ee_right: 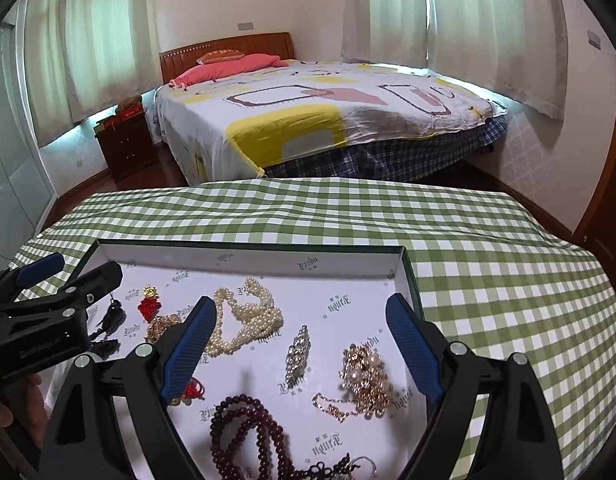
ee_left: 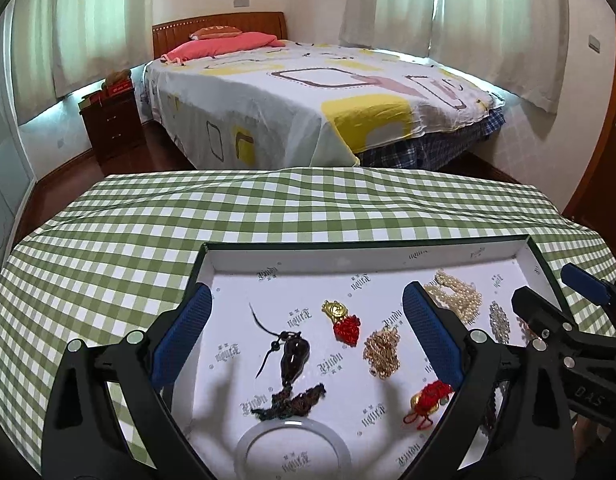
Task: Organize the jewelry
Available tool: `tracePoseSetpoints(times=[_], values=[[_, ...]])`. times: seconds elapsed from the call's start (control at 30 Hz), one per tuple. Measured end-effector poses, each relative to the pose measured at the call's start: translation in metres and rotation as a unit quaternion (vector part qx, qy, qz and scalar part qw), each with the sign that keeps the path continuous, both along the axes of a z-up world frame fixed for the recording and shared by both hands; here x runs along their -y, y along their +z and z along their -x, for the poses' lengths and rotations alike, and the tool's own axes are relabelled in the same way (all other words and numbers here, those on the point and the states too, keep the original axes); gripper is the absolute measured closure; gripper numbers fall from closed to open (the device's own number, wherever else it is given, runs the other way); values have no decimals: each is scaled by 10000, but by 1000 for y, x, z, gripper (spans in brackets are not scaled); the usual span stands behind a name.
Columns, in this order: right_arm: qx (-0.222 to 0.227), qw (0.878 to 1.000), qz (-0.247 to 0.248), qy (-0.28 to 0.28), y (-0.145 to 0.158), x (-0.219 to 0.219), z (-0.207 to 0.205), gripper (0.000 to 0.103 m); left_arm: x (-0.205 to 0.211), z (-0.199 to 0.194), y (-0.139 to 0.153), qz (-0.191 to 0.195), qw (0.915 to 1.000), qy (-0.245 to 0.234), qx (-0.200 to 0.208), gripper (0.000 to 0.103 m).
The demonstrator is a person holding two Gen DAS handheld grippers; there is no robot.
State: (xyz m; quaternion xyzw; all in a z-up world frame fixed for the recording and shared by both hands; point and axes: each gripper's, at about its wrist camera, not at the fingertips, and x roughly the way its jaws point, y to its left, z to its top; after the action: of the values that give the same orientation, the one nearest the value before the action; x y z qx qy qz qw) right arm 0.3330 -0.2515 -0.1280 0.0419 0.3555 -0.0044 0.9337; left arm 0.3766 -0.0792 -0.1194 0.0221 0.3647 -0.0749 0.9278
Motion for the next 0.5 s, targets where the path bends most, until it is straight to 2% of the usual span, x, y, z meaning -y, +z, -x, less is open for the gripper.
tracePoseSetpoints(times=[0.2, 0.5], values=[[274, 9996, 41, -11, 21, -5, 23, 19, -7, 29, 21, 91, 9997, -7, 216, 9], [669, 9977, 98, 55, 65, -16, 81, 19, -23, 94, 75, 163, 9978, 170, 616, 7]])
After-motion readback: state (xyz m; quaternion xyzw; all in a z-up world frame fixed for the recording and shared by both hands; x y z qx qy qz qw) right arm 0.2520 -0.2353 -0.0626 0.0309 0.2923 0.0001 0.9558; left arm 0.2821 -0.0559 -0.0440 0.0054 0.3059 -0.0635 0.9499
